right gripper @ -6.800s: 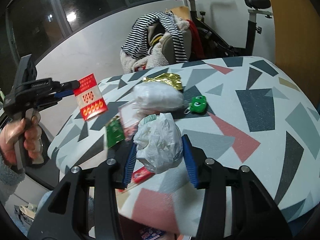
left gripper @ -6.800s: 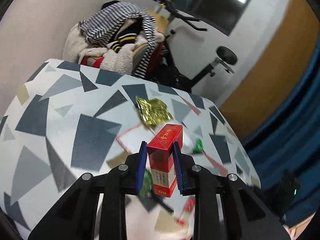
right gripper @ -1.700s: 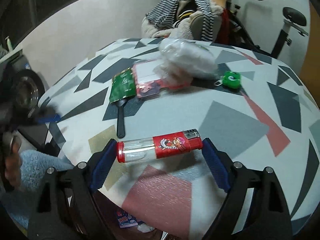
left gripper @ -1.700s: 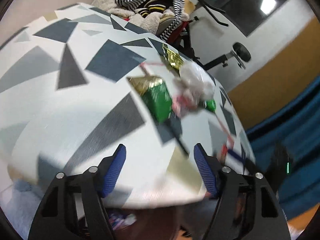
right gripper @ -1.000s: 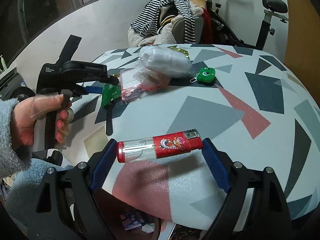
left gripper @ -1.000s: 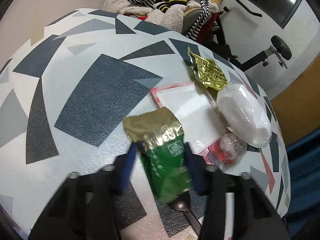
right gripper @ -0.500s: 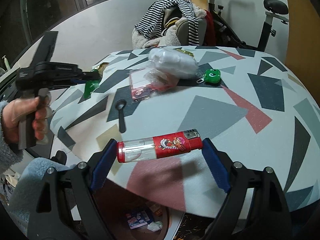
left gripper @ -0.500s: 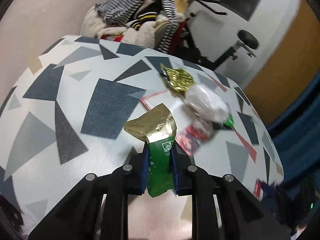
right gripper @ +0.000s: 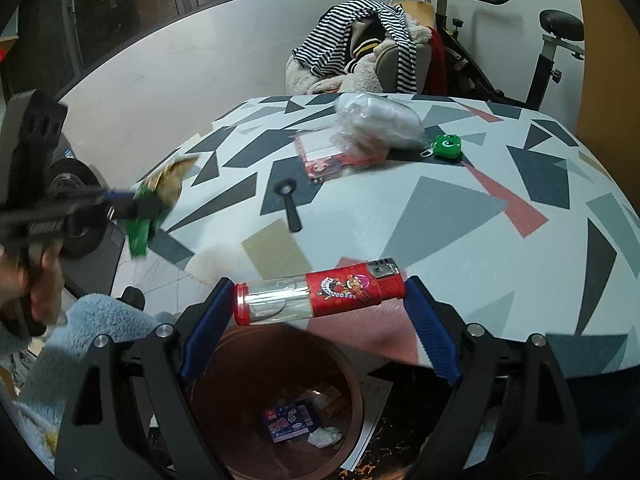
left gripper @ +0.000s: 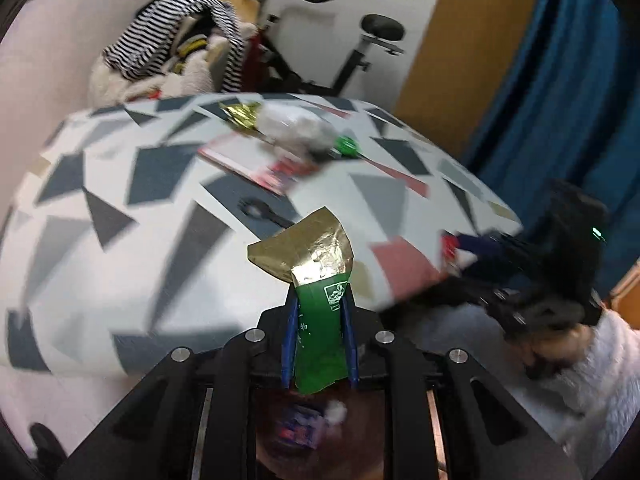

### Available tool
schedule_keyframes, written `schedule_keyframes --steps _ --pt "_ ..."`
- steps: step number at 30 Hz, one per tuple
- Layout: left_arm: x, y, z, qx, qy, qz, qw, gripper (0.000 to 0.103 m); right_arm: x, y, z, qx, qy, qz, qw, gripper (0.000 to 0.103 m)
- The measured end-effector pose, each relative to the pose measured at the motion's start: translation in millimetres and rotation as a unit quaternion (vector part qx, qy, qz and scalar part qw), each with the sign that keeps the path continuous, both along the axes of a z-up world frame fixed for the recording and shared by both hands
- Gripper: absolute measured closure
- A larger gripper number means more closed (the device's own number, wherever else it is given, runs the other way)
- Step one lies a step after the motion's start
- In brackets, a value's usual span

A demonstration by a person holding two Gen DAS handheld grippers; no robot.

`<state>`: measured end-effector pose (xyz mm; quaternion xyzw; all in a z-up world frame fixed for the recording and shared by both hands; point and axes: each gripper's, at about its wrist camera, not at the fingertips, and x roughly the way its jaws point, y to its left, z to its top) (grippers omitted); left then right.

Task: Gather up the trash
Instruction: 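Carry the packet over the brown bin and open the left tool while the right carries the tube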

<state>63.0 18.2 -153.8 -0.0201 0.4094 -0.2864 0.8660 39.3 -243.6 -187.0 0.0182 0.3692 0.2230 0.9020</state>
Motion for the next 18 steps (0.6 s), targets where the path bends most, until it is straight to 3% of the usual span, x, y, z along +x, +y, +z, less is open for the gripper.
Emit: schedule_keyframes --steps 3,11,18 --pt "-22 -4 -14 -0.003 0.008 -0.018 0.9998 0.084 -10 2 -1 0.0 -0.001 0.002 1.0 0.019" --pt "-46 -17 -64 0.049 0.032 -0.044 0.9973 0.084 -26 1 -14 0.0 -0.003 -0.01 1.0 0.019" --pt "-43 -19 -106 0.079 0.064 -0.024 0.9945 0.083 -27 -1 -24 0.007 0.007 -0.013 1.0 0.018"
